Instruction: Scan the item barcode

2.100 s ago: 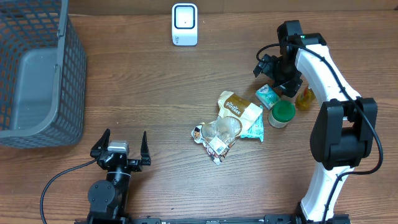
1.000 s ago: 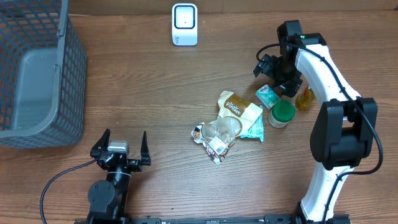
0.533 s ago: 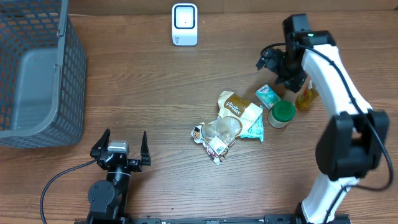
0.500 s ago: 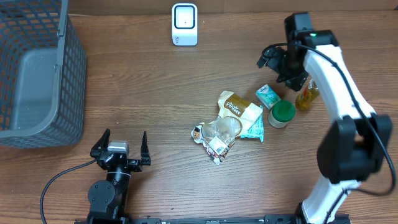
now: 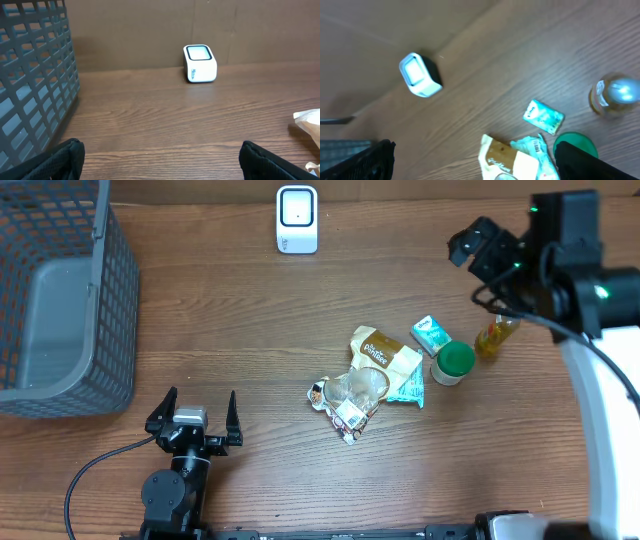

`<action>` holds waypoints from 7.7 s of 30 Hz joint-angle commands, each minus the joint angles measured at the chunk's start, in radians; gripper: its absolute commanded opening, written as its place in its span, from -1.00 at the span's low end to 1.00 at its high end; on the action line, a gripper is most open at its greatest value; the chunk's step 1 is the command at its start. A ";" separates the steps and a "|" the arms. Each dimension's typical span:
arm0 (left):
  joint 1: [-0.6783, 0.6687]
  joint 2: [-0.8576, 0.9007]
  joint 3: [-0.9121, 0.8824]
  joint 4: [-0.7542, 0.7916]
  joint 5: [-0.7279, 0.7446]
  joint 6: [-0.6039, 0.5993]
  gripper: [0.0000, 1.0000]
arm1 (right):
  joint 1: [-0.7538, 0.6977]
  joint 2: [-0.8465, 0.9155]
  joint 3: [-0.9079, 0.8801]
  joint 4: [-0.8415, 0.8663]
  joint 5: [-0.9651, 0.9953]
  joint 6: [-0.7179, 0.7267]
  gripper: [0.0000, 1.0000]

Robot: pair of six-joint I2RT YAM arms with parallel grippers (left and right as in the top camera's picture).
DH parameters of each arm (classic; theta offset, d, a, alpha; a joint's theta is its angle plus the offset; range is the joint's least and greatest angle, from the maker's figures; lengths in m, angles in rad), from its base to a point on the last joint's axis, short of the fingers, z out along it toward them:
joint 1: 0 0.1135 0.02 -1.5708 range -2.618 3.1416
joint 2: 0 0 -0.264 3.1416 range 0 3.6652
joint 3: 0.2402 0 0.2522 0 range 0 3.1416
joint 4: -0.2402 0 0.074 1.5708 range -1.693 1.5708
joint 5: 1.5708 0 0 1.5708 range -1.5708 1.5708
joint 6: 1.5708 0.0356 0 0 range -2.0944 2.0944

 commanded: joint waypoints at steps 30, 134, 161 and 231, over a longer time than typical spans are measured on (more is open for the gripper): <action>0.006 -0.011 -0.004 0.002 0.008 0.022 0.99 | -0.003 -0.509 -0.045 -0.104 -0.001 -0.005 1.00; 0.006 -0.011 -0.004 0.002 0.007 0.022 1.00 | -0.043 -1.475 -1.728 1.612 -0.019 -0.365 1.00; 0.006 -0.011 -0.004 0.002 0.007 0.022 0.99 | -0.043 -1.475 -1.728 1.045 -0.010 -0.623 1.00; 0.006 -0.011 -0.004 0.002 0.007 0.022 1.00 | -0.043 -1.475 -1.727 1.045 0.003 -0.626 1.00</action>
